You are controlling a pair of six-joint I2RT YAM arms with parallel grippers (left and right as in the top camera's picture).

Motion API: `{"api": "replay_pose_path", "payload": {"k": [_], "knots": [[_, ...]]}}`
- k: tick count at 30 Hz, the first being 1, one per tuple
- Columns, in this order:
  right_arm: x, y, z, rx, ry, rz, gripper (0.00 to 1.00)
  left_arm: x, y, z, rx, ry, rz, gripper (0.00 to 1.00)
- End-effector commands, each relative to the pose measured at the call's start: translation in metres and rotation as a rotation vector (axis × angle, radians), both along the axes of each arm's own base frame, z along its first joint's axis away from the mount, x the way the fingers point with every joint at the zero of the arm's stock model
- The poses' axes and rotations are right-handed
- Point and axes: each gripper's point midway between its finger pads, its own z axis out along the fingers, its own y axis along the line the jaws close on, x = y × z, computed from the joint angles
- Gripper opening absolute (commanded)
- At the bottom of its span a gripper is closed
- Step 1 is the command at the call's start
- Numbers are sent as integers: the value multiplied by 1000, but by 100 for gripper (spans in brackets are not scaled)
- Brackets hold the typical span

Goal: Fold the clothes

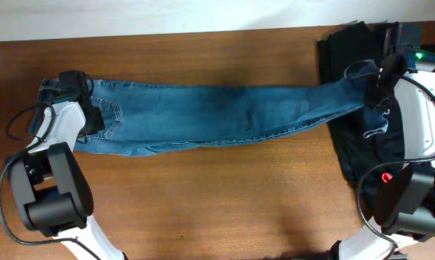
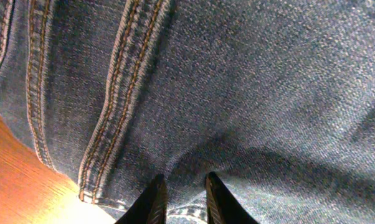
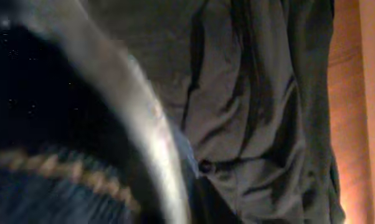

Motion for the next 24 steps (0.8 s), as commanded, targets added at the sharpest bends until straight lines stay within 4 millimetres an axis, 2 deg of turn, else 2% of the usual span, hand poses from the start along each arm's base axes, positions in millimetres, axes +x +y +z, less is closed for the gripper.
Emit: {"api": "replay_pose_path", "payload": {"k": [1,4,6,10,14,15,16,17,19,24], "knots": [[-17,-28,31,-85,-29,-79,26,3,2,0,-1,-2,9,22],[-25,-38,31,-83,-19,-109,29,3,2,0,-1,-2,9,22],[-30,-46,31,-90,-17,-131,36,2,2,0,-2,1,9,22],[-33,-47,29,-63,-15,-140,38,1,2,-1,-3,5,9,22],[-18,7,14,252,-73,-47,38,1,2,-1,-3,5,9,22],[-17,43,12,451,-88,-1,38,1,2,-1,-3,6,9,22],[-18,51,12,492,-87,5,39,1,2,-1,-3,6,9,22],[-22,68,14,587,-78,16,38,1,2,-1,-3,6,9,22],[-26,80,15,657,-68,20,38,0,2,-1,-3,9,9,22],[-30,85,8,680,-46,16,40,1,2,-1,-4,8,9,22]]}}
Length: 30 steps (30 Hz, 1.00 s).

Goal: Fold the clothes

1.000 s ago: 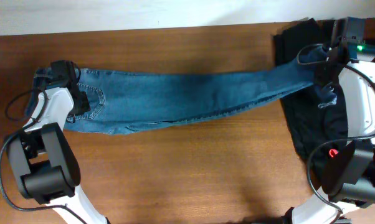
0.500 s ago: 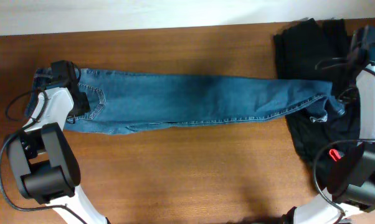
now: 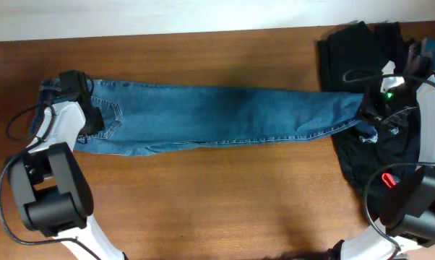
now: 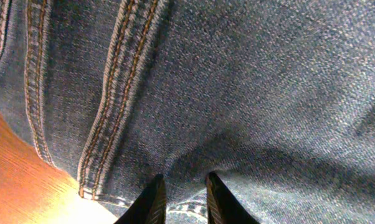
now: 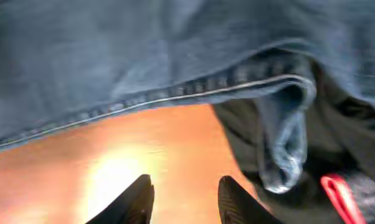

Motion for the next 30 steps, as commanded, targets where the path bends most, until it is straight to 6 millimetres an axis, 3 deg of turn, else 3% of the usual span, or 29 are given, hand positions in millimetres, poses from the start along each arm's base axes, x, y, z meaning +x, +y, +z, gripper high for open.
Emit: {"api": "replay_pose_path", "payload": {"k": [1,9,12,17,20,25,27,30], "knots": [[2,14,9,67,-51,1,40,3,2,0,-2,-3,9,22],[20,-1,-80,-7,-125,-45,46,7,-13,-5,-90,-20,-18,24],[24,-18,-96,-94,-140,-110,51,7,-13,-5,-90,-19,-17,26],[31,-49,-96,-253,-165,-160,62,6,-13,-5,-91,-17,-17,26],[31,-89,-88,-396,-174,-297,79,4,-14,-6,-94,-5,-17,26],[33,-122,-72,-423,-225,-377,83,-1,-15,-7,-98,13,-16,26],[32,-123,-67,-379,-231,-378,84,-2,-15,-7,-99,17,-16,26],[30,-100,-69,-273,-209,-310,86,-1,-15,-7,-99,17,-16,26]]}}
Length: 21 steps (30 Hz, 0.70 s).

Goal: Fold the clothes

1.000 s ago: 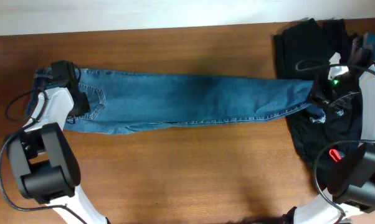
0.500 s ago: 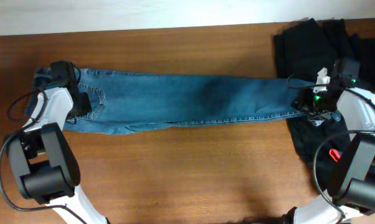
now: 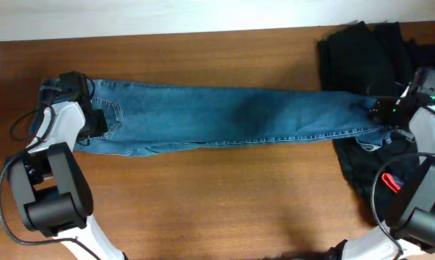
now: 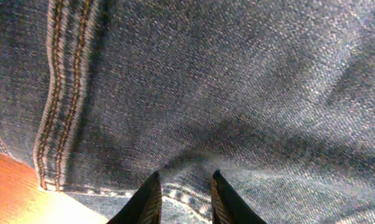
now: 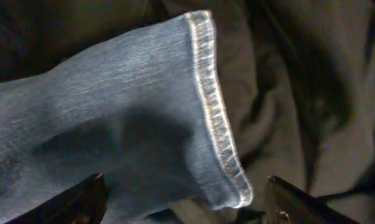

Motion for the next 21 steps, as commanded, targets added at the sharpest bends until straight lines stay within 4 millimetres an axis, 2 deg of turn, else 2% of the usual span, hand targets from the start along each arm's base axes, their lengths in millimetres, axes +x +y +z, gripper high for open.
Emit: {"api": "replay_pose_path", "payload": {"k": [1,5,9,12,16,18,19,21], "knots": [[4,16,13,73,-26,53,87,4,0,-1,-11,-7,5,26],[-15,61,6,298,24,102,88,4,0,-1,-11,-5,5,27],[-29,70,4,344,83,96,88,4,0,-1,-11,-5,5,27],[-25,81,9,393,52,161,88,4,0,-1,-11,-5,5,27],[-8,68,35,327,-9,167,89,3,0,-1,-12,-4,5,27],[-1,50,49,240,-21,141,92,3,0,-1,-12,-1,5,27],[1,35,57,172,-19,98,93,2,0,-1,-13,1,5,27],[-6,13,59,113,0,-16,94,2,-1,-1,-13,4,5,27]]}}
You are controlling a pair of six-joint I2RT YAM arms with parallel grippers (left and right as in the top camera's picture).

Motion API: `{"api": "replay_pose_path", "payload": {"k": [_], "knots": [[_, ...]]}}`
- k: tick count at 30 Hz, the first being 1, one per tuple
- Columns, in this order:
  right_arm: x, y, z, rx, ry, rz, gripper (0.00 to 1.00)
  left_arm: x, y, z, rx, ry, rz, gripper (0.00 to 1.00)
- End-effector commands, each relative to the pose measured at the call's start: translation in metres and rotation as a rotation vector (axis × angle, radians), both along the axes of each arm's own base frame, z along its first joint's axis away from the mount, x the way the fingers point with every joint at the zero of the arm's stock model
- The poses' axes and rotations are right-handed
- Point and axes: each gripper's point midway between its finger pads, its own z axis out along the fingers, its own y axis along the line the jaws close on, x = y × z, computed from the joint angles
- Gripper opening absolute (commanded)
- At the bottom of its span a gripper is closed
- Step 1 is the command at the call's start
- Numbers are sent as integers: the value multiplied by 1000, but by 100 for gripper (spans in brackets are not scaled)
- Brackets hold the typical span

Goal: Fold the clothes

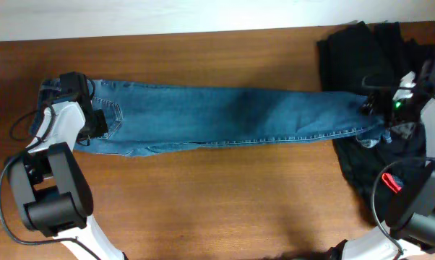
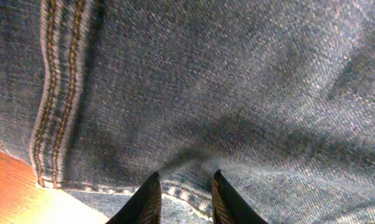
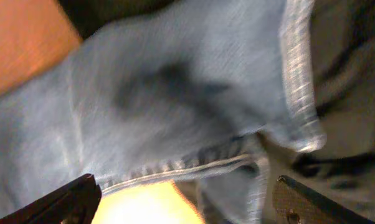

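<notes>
Blue jeans (image 1: 225, 115) lie stretched flat across the table, waist at the left and leg hems at the right. My left gripper (image 1: 87, 115) sits on the waist. In the left wrist view this gripper (image 2: 182, 199) is shut on a pinched fold of denim (image 2: 237, 93). My right gripper (image 1: 378, 108) hovers at the hem end. Seen from the right wrist, that gripper (image 3: 187, 202) is wide open over the leg's lower seam, with the stitched hem (image 3: 296, 93) lying loose.
A pile of black clothes (image 1: 362, 50) fills the right end of the table, under the jeans' hems, and shows as dark cloth (image 3: 356, 81) beside the hem. A small red piece (image 1: 392, 182) lies on it. Bare wooden table (image 1: 225, 202) runs in front of the jeans.
My right gripper, open both times, has shifted slightly over the hem, so the leg's lower seam and some table wood now show under it. The left gripper and jeans are unchanged.
First my right gripper held the leg end raised over the black pile, with the jeans pulled taut from the left grip. Then the leg end lay lower and straighter. Later the right gripper stood open with the hem resting on the black clothes, as now. The left kept its pinch.
</notes>
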Motion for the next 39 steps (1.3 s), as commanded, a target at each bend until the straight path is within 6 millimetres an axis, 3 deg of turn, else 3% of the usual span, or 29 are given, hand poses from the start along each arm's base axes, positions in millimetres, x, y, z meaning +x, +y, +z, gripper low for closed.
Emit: {"api": "replay_pose_path", "payload": {"k": [1,6,10,14,20,31,35,37,38,39], "knots": [[-11,-35,14,-104,17,-165,94,4,0,-1,-11,-4,5,27],[-29,-54,-7,-24,58,-299,95,4,-1,-1,-18,-5,3,27],[-31,-58,-30,61,76,-317,94,4,-2,-1,-19,-5,3,27],[-31,-53,-58,129,130,-316,94,1,-2,-2,-21,5,3,27],[-31,-45,-82,201,173,-328,92,0,-2,-2,-22,9,3,27],[-34,-37,-103,253,211,-324,82,0,-3,-2,-26,12,3,27],[-32,-38,-105,249,202,-322,64,0,-4,-2,-31,11,1,27],[-30,-39,-105,245,195,-322,40,1,-5,-3,-40,9,-1,27],[-29,-40,-105,240,189,-313,20,1,-6,-3,-40,9,-1,27],[-29,-40,-105,238,187,-311,10,1,-6,-3,-40,8,-2,27]]}}
